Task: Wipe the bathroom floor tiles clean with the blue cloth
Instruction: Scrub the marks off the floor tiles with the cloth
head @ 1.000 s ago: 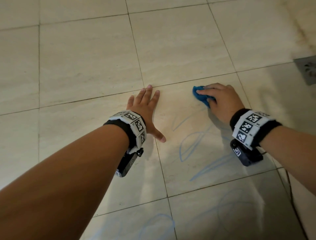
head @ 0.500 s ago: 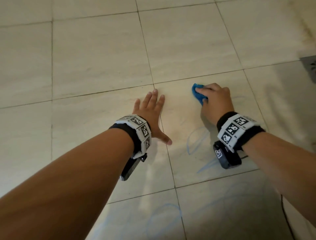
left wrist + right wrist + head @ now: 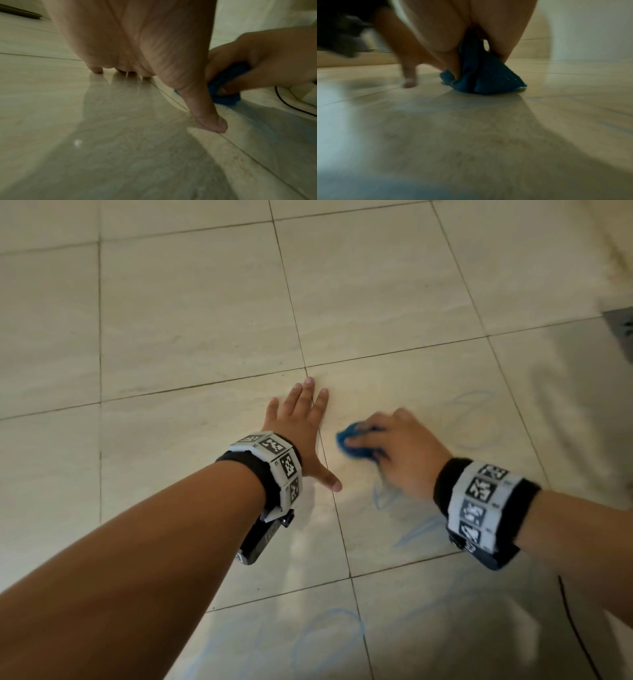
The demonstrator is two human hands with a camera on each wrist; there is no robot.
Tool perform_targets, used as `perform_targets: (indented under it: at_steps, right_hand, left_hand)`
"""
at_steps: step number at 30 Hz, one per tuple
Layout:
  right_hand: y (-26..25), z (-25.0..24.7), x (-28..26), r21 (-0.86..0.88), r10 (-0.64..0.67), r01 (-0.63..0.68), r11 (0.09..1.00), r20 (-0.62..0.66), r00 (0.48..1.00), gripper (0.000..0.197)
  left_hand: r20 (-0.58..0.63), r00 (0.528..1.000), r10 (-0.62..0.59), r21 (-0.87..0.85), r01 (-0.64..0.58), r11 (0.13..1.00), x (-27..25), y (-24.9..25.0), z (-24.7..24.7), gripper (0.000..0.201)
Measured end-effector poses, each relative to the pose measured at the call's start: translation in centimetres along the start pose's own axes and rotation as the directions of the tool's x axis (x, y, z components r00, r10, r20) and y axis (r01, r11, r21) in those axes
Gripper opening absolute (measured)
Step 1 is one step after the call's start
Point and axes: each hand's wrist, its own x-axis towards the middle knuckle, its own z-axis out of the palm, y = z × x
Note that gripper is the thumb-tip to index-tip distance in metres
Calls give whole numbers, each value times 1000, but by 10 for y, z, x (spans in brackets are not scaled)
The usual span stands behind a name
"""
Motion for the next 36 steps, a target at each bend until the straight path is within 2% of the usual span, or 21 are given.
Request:
perform_targets:
  at_steps: [1,2,4,6,8,9,11,13,14,16,18,20,21,23,25,27,29,31,33,35,36]
  right_hand:
    - [-2,2,-4,-6,-98,98,995,47,994,44]
    - [3,-1,-2,4,-117,117,993,77,990,43]
    - [30,-12,13,42,73,-73,996,13,997,44]
    - [53,-23,28,134,317,-299,945,-140,938,44]
    - [48,-21,29,148,402,-379,914,-180,898,45]
    - [36,-15,25,117,340,-325,938,-144,929,47]
    - [6,0,8,32,87,-87,996,-3,996,47]
    - [2,2,2,6,-77,77,997,134,988,43]
    - [11,-2,6,10,-58,58,998,143,988,44]
    - [37,-14,17,107,175,-173,979,-11,985,47]
    - [42,-19,18,174,362,-339,924,-126,923,47]
    - [18,-11,5,71,276,-273,959,-38,960,48]
    - [1,-4,-6,27,145,-146,989,36,989,49]
    - [-16,3,-24,45,-38,32,998,138,990,48]
    - [2,-5,-16,29,0,-5,1000,155,988,46]
    - [28,-13,1,83,207,-206,975,2,978,47]
    - [39,-18,7,123,352,-338,933,-121,928,45]
    - [23,-15,-2,70,281,-276,959,-79,957,45]
    - [1,-7,-21,18,84,-85,996,14,996,46]
    - [-4,-2,-33,22,-43,42,999,97,994,45]
    - [2,-4,-31,28,-43,40,999,125,991,44]
  left_hand:
    - [1,1000,2,0,-2,1000,0,-1,1,151]
    - [4,1000,3,-2,-3,1000,0,-1,1,151]
    - [13,1000,4,-7,-4,1000,0,0,0,151]
    - [20,1000,1,-11,-1,1000,0,0,-2,151]
    - [21,1000,-2,-16,3,1000,0,1,-3,151]
    - [24,1000,-5,-15,5,1000,0,1,-2,151]
    - [26,1000,-12,-3,12,1000,1,1,-1,152]
    - [27,1000,-10,6,10,1000,1,1,-2,151]
    - [31,999,-7,5,6,1000,0,1,-2,151]
    - [28,1000,-7,-1,7,1000,0,1,-3,151]
    - [30,1000,-9,-11,9,1000,0,0,-3,151]
    - [33,999,-5,-12,6,1000,0,-1,-2,151]
    - [33,999,-4,-8,4,1000,0,-1,-2,151]
    - [43,999,-6,-4,7,1000,0,0,-5,151]
    - [48,999,-9,-16,10,1000,-3,3,-7,152]
    - [40,999,22,-13,-22,1000,-7,11,-3,153]
    - [44,996,77,13,-78,997,-11,21,7,153]
    - [48,995,92,37,-94,995,-12,27,15,154]
    - [45,995,89,43,-91,995,-10,28,18,154]
    - [35,996,87,47,-89,995,-9,26,19,154]
    - [34,996,85,49,-87,995,-9,26,19,154]
